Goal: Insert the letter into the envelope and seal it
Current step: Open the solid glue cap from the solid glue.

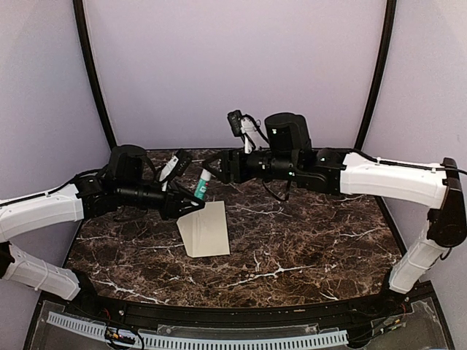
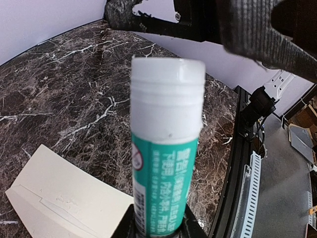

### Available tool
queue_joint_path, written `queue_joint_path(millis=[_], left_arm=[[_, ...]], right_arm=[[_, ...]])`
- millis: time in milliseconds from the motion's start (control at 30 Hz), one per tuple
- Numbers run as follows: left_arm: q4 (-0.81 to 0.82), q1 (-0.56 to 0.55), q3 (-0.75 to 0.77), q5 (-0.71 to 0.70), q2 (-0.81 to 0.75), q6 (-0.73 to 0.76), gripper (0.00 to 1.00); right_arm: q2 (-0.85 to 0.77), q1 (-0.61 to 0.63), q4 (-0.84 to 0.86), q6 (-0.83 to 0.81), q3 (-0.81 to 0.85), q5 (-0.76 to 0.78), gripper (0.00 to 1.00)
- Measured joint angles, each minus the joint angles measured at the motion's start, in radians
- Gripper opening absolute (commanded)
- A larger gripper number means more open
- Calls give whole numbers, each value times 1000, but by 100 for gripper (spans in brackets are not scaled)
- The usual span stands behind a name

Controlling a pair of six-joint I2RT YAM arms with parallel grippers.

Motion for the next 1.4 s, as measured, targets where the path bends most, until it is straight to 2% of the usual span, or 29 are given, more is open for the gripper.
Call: queue_joint_path(millis=[67, 300, 500, 833, 967, 1033, 1167, 1267, 1333, 1367, 1400], left_arm=[[-2, 0, 0, -1, 3, 3, 0], [-3, 0, 0, -5, 6, 8, 0], [-3, 0, 0, -7, 8, 8, 0], [-3, 0, 0, -16, 10, 8, 0], [-3, 0, 0, -17, 10, 8, 0], [-3, 0, 0, -19, 10, 8, 0], [-2, 0, 0, -23, 10, 7, 0], [-2, 0, 0, -24, 10, 7, 0], [-2, 0, 0, -23, 10, 8, 1], [-2, 0, 0, -23, 10, 8, 4], [-2, 0, 0, -23, 10, 9, 15]], right_arm=[[11, 0, -2, 5, 0, -17, 68], [31, 0, 5, 23, 1, -68, 54], [38, 0, 27, 43, 1, -97, 37], [53, 2, 65, 67, 1, -131, 31], [61, 2, 65, 72, 1, -139, 37], [66, 2, 64, 77, 1, -143, 37], [71, 2, 64, 78, 1, -146, 23], [71, 2, 68, 90, 1, -146, 6], [71, 2, 72, 88, 1, -148, 2], [71, 2, 73, 93, 1, -146, 1], [71, 2, 73, 90, 1, -148, 0]])
